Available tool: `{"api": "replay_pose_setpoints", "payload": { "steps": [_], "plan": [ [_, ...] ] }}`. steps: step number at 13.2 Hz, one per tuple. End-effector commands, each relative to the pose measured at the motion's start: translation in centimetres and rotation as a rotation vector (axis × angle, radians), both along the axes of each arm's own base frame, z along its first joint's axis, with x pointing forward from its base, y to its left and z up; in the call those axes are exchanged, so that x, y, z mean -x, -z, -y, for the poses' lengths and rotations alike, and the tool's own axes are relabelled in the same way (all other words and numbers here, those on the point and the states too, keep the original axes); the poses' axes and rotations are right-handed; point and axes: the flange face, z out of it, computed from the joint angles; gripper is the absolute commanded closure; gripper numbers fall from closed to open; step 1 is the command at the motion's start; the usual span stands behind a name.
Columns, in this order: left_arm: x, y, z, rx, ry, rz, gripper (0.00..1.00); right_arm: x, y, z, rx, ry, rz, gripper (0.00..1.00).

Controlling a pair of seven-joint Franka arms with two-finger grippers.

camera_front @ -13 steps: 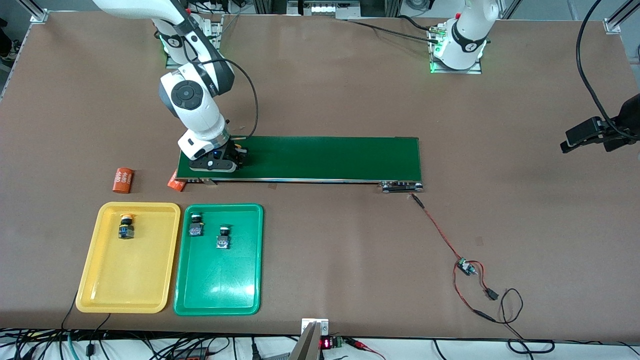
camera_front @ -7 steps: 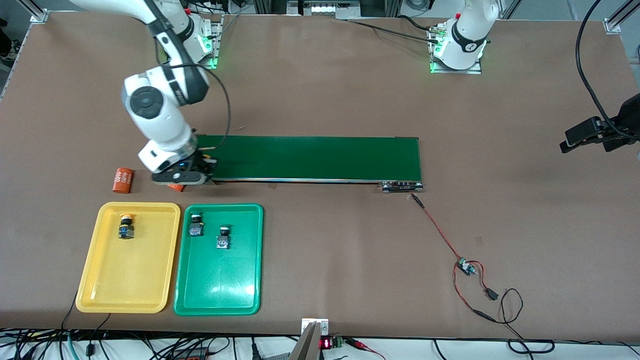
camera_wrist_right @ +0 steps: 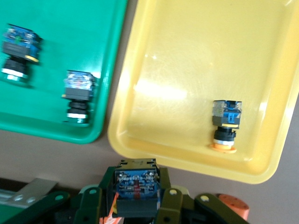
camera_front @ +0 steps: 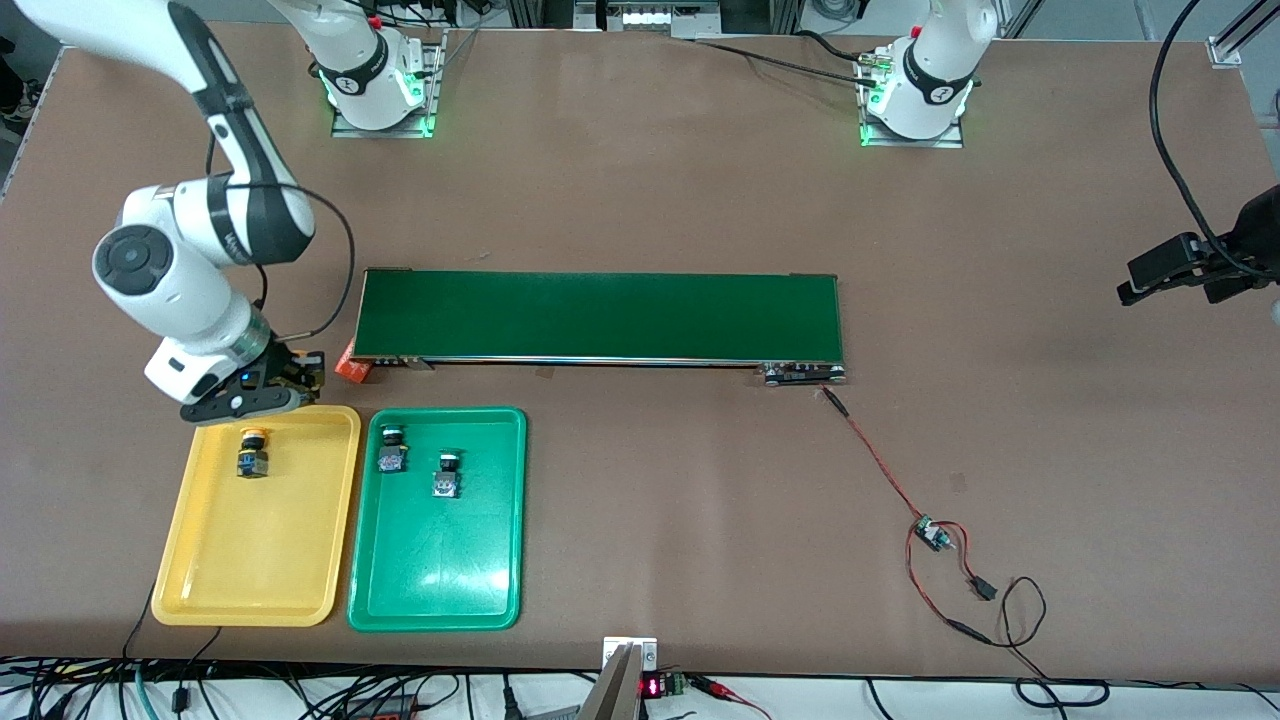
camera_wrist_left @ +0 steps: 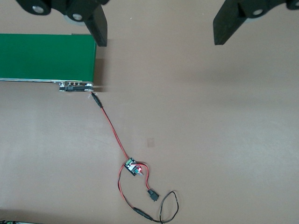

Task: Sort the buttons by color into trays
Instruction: 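Carry the yellow-capped button over the yellow tray with the right gripper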

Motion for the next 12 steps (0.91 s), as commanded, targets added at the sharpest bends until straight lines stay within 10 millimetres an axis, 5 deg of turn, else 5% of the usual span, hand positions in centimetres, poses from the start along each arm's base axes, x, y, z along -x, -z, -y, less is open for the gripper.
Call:
{"api": "replay_pose_setpoints", "payload": {
  "steps": [1,6,12],
  "plan": [
    [0.2,-0.8,0.3,-0.02,0.011,0.003,0.0,-1.9,1.2,1.0,0.042,-0.054,0.012,0.82],
    [0.2,-0.8,0.5,-0.021,0.016,0.003,0.0,-2.9,6.5,4.0,0.062,-0.088,0.08,0.81],
    [0.2,-0.7,0.4,-0.022,0.014,0.003,0.0,-3.0,8.5,4.7,0.043,-0.08,0.092,0.76]
  ]
}}
